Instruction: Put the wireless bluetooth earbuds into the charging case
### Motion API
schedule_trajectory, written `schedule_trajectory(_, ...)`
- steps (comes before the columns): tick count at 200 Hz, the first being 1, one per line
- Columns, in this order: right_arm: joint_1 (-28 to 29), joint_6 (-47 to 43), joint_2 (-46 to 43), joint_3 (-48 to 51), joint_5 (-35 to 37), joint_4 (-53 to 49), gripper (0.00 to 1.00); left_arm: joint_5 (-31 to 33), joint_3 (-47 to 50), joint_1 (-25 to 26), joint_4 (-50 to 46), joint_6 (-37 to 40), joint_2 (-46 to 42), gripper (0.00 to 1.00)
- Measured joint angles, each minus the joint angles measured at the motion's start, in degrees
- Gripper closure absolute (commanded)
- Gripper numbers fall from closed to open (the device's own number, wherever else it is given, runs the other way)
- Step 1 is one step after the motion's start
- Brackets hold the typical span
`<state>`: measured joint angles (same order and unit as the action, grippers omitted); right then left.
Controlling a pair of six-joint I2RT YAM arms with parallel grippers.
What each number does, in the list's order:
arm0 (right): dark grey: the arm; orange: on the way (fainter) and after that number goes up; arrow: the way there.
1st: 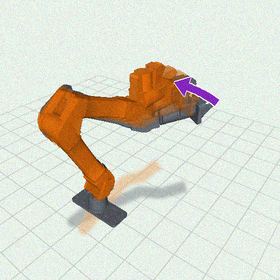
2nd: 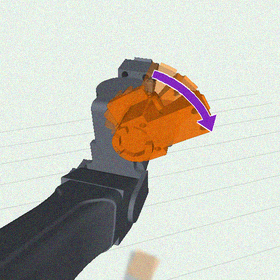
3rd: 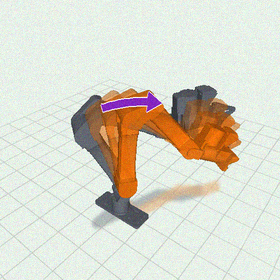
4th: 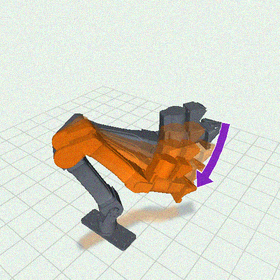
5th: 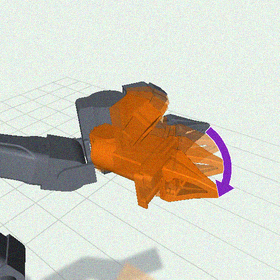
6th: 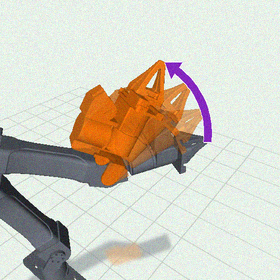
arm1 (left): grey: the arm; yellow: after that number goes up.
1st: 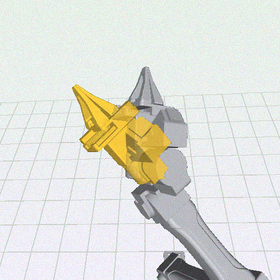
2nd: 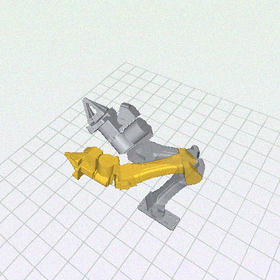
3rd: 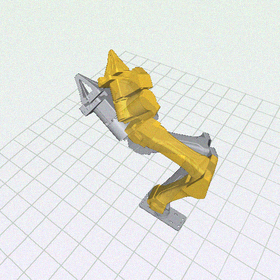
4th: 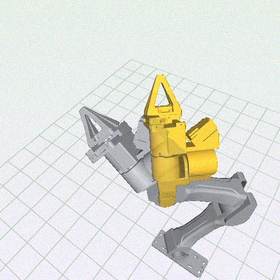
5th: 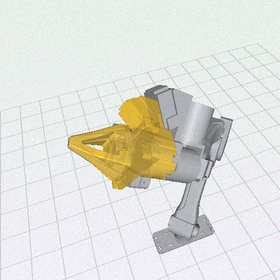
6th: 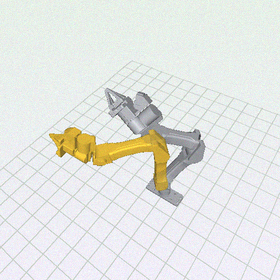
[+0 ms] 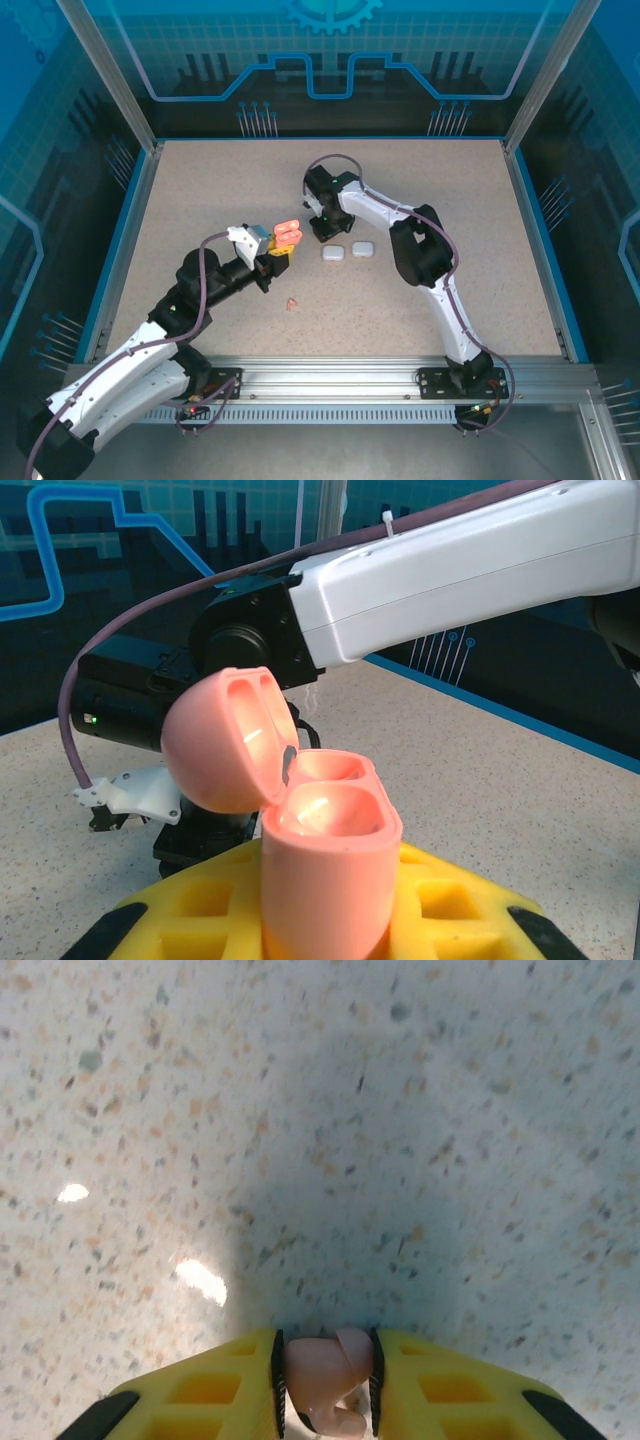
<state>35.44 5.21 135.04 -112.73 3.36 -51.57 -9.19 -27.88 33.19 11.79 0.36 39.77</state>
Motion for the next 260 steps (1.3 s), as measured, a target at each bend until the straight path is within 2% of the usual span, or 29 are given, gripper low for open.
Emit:
schedule_trajectory(63,-4.94,2.14,-15.26,12.39,-9.44,7.76,0.74,-0.04,0.00,-0.02,0.85,-0.68,0.70,0.95)
schedule_trajectory(104,-8.04,4.44,-32.57,25.33,-18.14,17.53,0.74,-1.62,-0.02,-0.02,3.65,-2.51,3.91,0.95)
schedule_trajectory(156,-13.07,9.44,-55.43,41.05,-32.89,30.93,0.73,-7.28,-1.09,-0.02,9.94,-6.54,10.75,0.96)
schedule_trajectory(208,-13.68,9.75,-66.77,43.10,-45.94,34.47,0.73,-15.61,-4.74,0.00,17.68,-11.19,16.65,0.98)
schedule_trajectory(260,-13.25,10.93,-72.28,44.54,-51.47,35.80,0.73,-18.56,-4.79,0.24,26.05,-15.13,19.19,1.00)
